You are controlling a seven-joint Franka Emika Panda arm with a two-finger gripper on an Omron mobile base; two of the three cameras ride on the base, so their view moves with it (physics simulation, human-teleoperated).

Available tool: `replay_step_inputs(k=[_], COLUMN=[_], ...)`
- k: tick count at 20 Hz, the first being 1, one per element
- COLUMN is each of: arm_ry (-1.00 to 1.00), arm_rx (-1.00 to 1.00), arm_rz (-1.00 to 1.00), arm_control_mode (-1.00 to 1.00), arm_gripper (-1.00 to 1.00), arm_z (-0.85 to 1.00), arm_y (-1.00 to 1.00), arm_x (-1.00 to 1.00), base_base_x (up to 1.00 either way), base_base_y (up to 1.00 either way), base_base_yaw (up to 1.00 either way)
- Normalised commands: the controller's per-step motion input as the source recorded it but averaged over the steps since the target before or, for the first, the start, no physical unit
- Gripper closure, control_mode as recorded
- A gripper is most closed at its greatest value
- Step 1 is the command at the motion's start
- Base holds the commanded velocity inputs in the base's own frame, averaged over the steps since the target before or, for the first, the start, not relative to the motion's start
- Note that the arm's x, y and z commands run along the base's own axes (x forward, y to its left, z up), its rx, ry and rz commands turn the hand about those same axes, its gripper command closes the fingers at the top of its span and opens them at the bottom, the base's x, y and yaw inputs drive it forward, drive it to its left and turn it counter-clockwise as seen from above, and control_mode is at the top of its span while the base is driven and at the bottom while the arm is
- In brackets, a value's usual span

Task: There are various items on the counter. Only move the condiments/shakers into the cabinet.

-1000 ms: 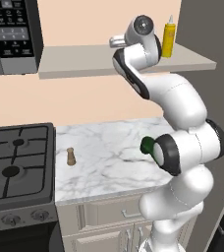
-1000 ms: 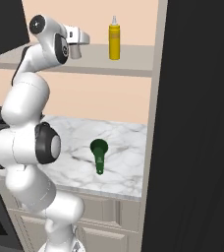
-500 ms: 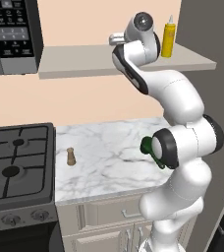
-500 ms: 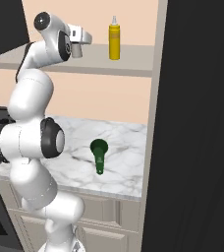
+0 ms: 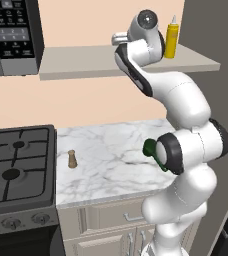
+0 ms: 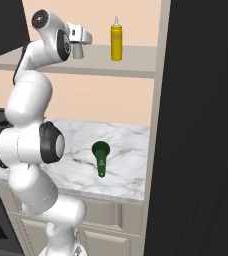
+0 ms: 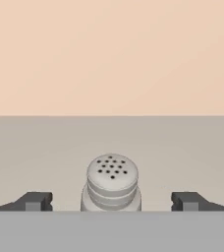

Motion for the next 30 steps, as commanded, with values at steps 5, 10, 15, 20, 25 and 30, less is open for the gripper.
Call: replay_step_inputs(k=[5, 10, 15, 20, 25, 30], arm_ry=[0.0, 0.0, 0.0, 0.0, 0.0, 0.07], arm_rx=[0.0, 0.0, 0.0, 0.0, 0.0, 0.0], arm_rz=[-0.01, 0.0, 0.0, 0.0, 0.0, 0.0], arm_control_mode=[-1.0, -1.0, -1.0, -1.0, -1.0, -1.0], arm_gripper=[-1.0, -1.0, -1.0, -1.0, -1.0, -1.0], arm_z=[0.26, 0.07, -0.06, -0.29, -0.46, -0.46], arm_y=[0.0, 0.0, 0.11, 0.42, 0.58, 0.39], arm_x=[-0.8, -1.0, -1.0, -1.0, -1.0, -1.0], base_base_x=[0.0, 0.0, 0.0, 0.0, 0.0, 0.0], base_base_y=[0.0, 0.0, 0.0, 0.0, 0.0, 0.0], base_base_yaw=[0.0, 0.0, 0.0, 0.0, 0.0, 0.0])
